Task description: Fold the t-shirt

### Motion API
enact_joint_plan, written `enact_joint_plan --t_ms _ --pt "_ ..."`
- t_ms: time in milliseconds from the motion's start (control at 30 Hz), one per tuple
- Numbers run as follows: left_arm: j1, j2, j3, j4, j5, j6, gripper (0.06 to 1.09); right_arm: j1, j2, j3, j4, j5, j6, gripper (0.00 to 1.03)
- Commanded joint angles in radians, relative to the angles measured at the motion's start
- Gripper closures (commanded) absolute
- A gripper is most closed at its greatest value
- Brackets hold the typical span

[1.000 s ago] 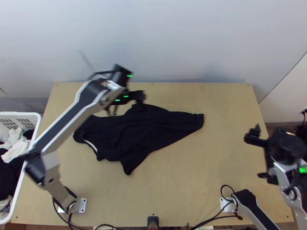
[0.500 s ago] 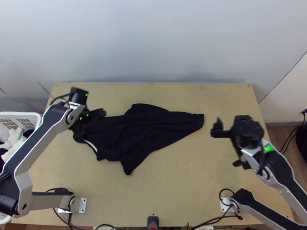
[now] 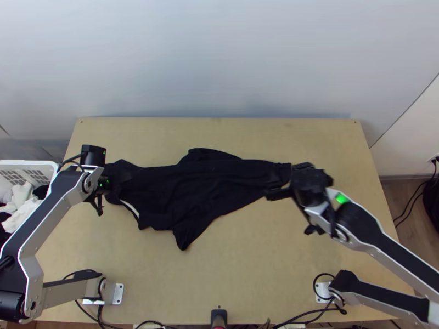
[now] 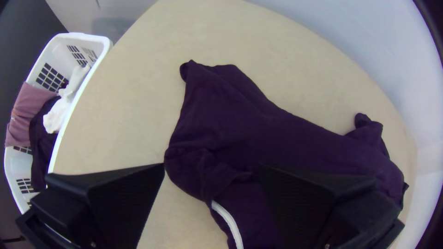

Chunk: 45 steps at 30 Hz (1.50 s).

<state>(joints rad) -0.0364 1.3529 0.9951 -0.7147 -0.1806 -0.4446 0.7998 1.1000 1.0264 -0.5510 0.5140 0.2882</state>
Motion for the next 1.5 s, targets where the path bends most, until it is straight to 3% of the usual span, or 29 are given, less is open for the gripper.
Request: enact_joint_plan --t_ms 0,167,300,533,767,933,1033,1167,1200,1467 --pt "0.036 0.009 -0.064 0.023 -0.002 0.001 0.11 0.085 0.135 0.050 0.011 -0.074 0.016 0.10" --pt "0.032 0.040 -0.070 0.026 0.001 -0.011 0.11 0.185 0.244 0.103 0.031 -0.092 0.029 0.10" --pt "0.029 0.043 -0.073 0.024 0.001 -0.019 0.11 0.246 0.356 0.135 0.031 -0.095 0.063 0.04" --pt "0.032 0.054 -0.081 0.020 0.001 -0.019 0.11 0.282 0.521 0.228 0.042 -0.114 0.154 0.04" --pt "0.032 0.081 -0.070 0.024 0.001 -0.032 0.13 0.282 0.603 0.311 0.042 -0.132 0.164 0.04" --pt "0.027 0.100 -0.064 0.046 0.000 -0.051 0.51 0.280 0.649 0.333 0.042 -0.161 0.161 0.04" --pt "0.021 0.101 -0.067 0.067 0.000 -0.054 0.78 0.280 0.689 0.348 0.040 -0.207 0.163 0.04" --pt "0.020 0.101 -0.069 0.078 0.000 -0.054 1.00 0.279 0.739 0.379 0.037 -0.270 0.167 0.06" --pt "0.020 0.101 -0.069 0.081 0.000 -0.054 1.04 0.279 0.752 0.388 0.034 -0.285 0.172 0.06" --pt "0.020 0.092 -0.073 0.095 0.000 -0.057 1.05 0.268 0.873 0.501 -0.023 -0.341 0.193 0.06"
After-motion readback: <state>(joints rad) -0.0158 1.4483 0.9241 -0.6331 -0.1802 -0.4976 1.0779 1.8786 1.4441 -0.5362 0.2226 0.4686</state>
